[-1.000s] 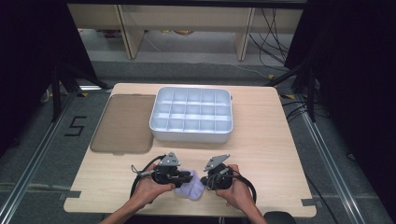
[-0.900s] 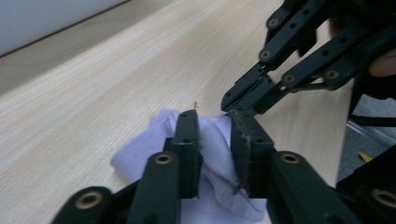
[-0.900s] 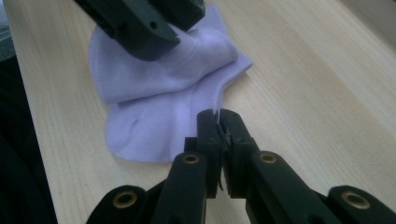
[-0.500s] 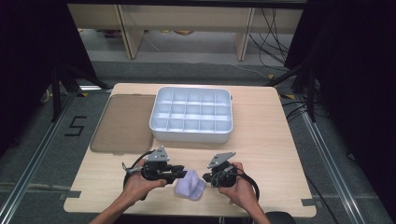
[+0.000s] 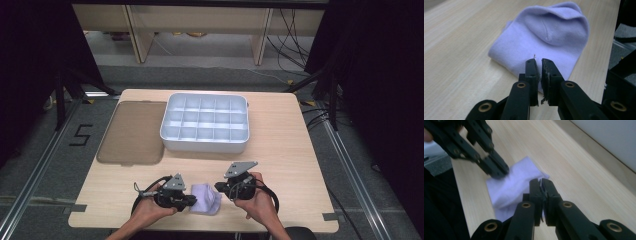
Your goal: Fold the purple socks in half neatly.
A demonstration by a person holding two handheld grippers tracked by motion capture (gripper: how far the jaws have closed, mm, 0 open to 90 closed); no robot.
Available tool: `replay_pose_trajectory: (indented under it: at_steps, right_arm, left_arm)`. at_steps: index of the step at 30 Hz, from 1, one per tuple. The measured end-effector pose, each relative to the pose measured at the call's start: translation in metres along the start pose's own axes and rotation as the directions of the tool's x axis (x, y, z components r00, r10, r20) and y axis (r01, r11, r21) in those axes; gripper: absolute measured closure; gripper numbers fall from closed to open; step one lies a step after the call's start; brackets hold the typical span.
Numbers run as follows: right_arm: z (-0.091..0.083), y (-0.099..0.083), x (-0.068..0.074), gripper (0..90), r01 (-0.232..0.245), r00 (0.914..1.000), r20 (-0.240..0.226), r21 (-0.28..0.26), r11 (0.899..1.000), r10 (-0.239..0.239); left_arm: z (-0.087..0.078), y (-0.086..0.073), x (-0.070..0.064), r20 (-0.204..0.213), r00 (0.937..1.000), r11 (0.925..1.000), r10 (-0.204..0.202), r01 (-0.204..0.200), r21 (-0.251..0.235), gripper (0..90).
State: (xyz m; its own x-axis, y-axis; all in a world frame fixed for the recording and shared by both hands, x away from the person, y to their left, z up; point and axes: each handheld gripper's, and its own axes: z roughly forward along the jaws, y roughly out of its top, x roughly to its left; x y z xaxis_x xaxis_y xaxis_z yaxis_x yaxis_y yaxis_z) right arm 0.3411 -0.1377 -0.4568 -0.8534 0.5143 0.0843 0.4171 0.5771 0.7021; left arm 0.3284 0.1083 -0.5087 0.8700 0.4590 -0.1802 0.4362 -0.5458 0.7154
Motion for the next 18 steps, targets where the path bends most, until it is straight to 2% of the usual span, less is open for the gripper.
replay_pose_trajectory:
  at_steps: [1, 3, 5, 7, 10, 11, 12, 14, 15, 18]
  right_arm:
    - [0.000, 0.002, 0.002, 88.2, 0.001, 0.9999, -0.010, -0.005, 1.000, -0.001]
    - [0.002, 0.005, 0.007, 88.5, 0.005, 0.9994, -0.034, -0.028, 1.000, -0.006]
    - [0.005, 0.010, 0.010, 89.0, 0.002, 0.9970, -0.077, -0.041, 0.999, -0.005]
    - [0.011, 0.012, 0.013, 89.7, 0.018, 0.9946, -0.102, -0.039, 0.999, -0.022]
    - [0.021, 0.011, 0.020, 90.0, 0.042, 0.9919, -0.120, 0.007, 0.999, -0.041]
    - [0.023, 0.009, 0.020, 90.0, 0.058, 0.9920, -0.113, 0.024, 0.998, -0.055]
    - [0.024, 0.006, 0.020, 90.0, 0.063, 0.9930, -0.103, 0.047, 0.997, -0.057]
    - [0.025, -0.002, 0.016, 90.0, 0.058, 0.9974, -0.048, 0.095, 0.994, -0.054]
    - [0.025, -0.007, 0.012, 90.0, 0.044, 0.9988, -0.024, 0.111, 0.993, -0.042]
    - [0.023, -0.017, -0.001, 90.0, -0.014, 0.9998, 0.014, 0.161, 0.987, 0.012]
  left_arm:
    - [0.001, 0.000, -0.001, -0.001, 1.0000, 1.0000, -0.008, 0.008, -0.004, 83.0]
    - [0.001, 0.000, -0.001, -0.004, 1.0000, 1.0000, 0.003, -0.003, 0.000, 83.2]
    - [0.001, 0.000, 0.000, -0.011, 0.9999, 0.9999, 0.007, -0.007, 0.009, 83.5]
    - [0.001, -0.001, 0.000, -0.013, 0.9999, 0.9999, 0.010, -0.010, 0.009, 83.4]
    - [0.001, -0.001, 0.000, -0.013, 0.9999, 1.0000, 0.007, -0.006, 0.006, 83.3]
    - [0.001, 0.000, 0.000, -0.011, 0.9999, 0.9999, 0.006, -0.006, 0.009, 83.3]
    - [0.002, -0.001, -0.001, -0.013, 0.9999, 0.9999, -0.011, 0.011, 0.008, 83.3]
    - [0.001, -0.001, -0.001, -0.014, 0.9998, 0.9999, -0.010, 0.010, 0.006, 83.3]
    - [0.001, -0.001, 0.000, -0.014, 0.9999, 1.0000, 0.004, -0.004, 0.005, 83.3]
    - [0.002, -0.001, -0.001, -0.011, 0.9999, 1.0000, 0.003, -0.003, 0.005, 83.0]
